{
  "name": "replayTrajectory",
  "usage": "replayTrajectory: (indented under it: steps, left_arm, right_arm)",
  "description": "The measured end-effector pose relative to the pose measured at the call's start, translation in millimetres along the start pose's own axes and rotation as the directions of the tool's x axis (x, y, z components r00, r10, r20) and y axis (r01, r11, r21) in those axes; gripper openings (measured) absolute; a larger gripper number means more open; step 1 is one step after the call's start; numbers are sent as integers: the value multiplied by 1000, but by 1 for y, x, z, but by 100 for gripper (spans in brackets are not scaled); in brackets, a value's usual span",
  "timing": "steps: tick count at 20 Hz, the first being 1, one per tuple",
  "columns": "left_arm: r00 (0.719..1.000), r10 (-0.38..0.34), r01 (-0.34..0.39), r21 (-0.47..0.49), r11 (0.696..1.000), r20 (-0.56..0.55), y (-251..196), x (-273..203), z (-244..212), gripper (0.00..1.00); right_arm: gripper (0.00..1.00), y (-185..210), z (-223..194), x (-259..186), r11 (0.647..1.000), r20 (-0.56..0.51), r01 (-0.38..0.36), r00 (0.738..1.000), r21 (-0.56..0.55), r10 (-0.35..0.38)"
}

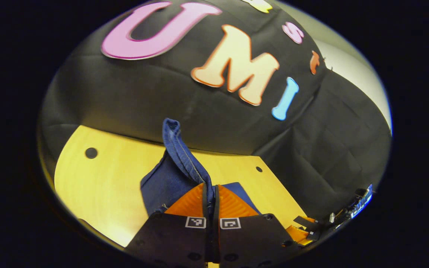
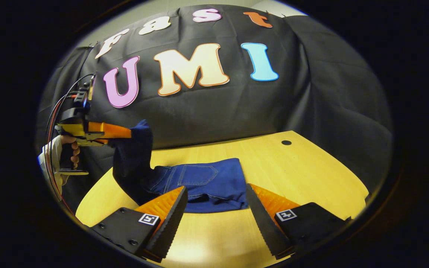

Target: Grasp the waist and the cuffs of the jeans and fold them to make the two legs overlap; first hold the waist and fold one-third of the jeans toward the cuffs, then hold the cuffs and fold the remaining one-third in the same direction to finish folding.

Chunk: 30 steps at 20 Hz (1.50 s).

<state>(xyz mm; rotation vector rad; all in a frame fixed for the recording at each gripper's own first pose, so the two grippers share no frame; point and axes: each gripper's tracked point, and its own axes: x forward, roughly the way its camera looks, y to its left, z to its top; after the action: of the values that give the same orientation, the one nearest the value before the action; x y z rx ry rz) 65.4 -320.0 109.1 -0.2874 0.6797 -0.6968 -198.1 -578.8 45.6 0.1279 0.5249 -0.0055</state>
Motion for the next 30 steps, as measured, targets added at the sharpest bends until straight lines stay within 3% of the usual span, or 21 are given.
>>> replayTrajectory:
  steps: [3,7,11,12,14,16,19,21,24,27,30]
  left_arm:
    - [997,-20,24,50,998,-70,-39,51,-40,0]
    - [983,56,-35,124,992,-174,-46,100,-106,0]
    - [985,115,-96,145,985,-127,-45,108,-125,1]
    - [989,108,-94,134,986,-97,-52,100,-116,7]
    - [994,105,-106,143,984,18,-67,76,-90,54]
    - [973,142,-178,195,965,182,-74,36,-47,100]
    - [889,187,-319,273,907,419,-79,-34,13,96]
    - [834,174,-381,318,868,524,-89,-72,36,95]
    - [812,140,-406,377,832,566,-101,-110,47,94]
    - [808,144,-395,343,852,572,-99,-135,49,94]
    - [804,152,-401,336,852,574,-89,-156,48,94]
  right_arm:
    - [98,-25,-2,-14,999,6,33,999,-4,-33]
    - [97,-54,-1,-31,998,9,69,998,-10,-69]
    - [98,-71,12,-44,997,33,71,997,-6,-70]
    - [98,-73,21,-47,998,50,63,997,-10,-63]
    - [97,-71,45,-51,999,101,35,994,-26,-33]
    - [98,-63,72,-52,999,161,-3,987,-48,11]
    - [98,-43,117,-58,996,254,-64,964,-55,76]
    - [97,-29,141,-65,996,310,-86,946,-33,92]
    - [97,-6,170,-75,994,390,-108,916,14,94]
    - [97,11,182,-83,994,433,-105,898,28,82]
    - [97,31,180,-89,994,427,-110,899,20,91]
